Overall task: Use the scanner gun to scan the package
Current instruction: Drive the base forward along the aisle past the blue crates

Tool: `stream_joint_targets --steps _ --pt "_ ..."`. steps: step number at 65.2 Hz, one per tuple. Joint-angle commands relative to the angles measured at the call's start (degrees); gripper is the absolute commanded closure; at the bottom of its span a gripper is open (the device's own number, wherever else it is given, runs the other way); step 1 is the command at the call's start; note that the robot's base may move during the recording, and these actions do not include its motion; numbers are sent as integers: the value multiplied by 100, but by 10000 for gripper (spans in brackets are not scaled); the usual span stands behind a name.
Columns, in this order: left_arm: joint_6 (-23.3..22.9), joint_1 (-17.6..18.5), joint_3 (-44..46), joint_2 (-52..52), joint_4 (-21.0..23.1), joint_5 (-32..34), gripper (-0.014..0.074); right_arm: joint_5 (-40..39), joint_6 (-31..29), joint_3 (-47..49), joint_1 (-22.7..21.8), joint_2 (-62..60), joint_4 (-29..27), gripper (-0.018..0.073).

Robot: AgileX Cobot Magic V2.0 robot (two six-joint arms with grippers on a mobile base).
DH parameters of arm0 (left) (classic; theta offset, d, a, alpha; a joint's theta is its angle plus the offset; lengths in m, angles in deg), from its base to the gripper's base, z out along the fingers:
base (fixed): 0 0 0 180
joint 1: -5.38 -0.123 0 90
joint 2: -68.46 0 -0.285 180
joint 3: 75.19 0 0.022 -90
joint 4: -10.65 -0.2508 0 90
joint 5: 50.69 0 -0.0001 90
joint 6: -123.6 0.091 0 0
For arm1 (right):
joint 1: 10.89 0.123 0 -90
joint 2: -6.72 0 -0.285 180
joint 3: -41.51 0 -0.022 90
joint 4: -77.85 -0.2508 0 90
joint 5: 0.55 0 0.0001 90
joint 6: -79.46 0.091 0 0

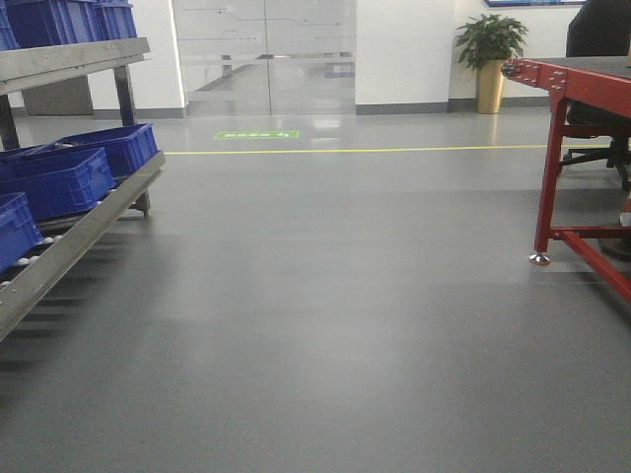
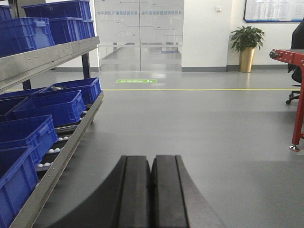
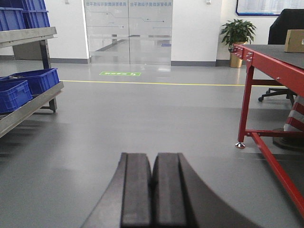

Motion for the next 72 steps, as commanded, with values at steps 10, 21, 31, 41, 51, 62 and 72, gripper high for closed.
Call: stream_joint_targets --steps 10,21,31,41,51,62,72 --pt "-26 17 14 -20 17 68 708 -123 -18 -1 -31 -20 1 721" --pt "-26 17 14 -20 17 68 708 -123 -18 -1 -31 -20 1 721" --pt "-26 17 14 -20 17 68 708 -123 -18 -1 -31 -20 1 721" --pt "-26 17 14 -20 17 68 708 -123 -18 -1 -31 -20 1 721" --pt "-26 17 14 -20 17 68 708 -123 -18 -1 -31 -20 1 721" --pt "-26 17 14 -20 17 68 708 -123 -18 -1 -31 -20 1 721" --pt "-26 17 14 -20 17 68 708 -123 -18 -1 -31 -20 1 721"
